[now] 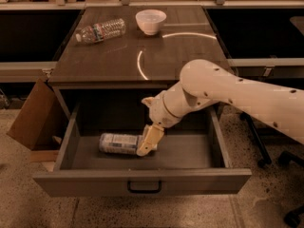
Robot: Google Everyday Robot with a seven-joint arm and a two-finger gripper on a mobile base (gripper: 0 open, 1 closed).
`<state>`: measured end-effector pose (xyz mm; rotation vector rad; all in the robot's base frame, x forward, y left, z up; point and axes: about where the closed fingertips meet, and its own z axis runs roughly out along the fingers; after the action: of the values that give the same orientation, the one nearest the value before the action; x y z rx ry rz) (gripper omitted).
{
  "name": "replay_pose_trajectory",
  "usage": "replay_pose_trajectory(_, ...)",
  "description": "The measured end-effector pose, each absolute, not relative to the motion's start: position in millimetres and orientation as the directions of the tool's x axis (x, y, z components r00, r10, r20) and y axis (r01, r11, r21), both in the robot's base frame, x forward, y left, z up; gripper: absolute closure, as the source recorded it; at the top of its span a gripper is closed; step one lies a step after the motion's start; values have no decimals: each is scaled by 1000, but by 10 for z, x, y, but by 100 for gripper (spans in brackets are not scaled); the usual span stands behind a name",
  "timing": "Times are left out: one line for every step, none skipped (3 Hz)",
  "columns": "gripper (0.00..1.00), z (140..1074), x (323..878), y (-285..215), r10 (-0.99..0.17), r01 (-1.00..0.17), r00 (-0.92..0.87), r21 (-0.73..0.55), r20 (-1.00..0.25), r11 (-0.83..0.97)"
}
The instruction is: Pick blue plastic bottle from top drawer and place on counter
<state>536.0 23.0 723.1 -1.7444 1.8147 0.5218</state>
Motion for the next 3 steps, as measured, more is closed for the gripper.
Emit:
replay_pose_trajectory(0,7056,5457,410,-799,-993,13,-102,-601,60)
replay_pose_trajectory(0,6838,5505,561,-812,-995,25,-92,-583,35)
replay_pose_trajectory(0,6662,5506,676,-821,-996,46,-93,-569,8)
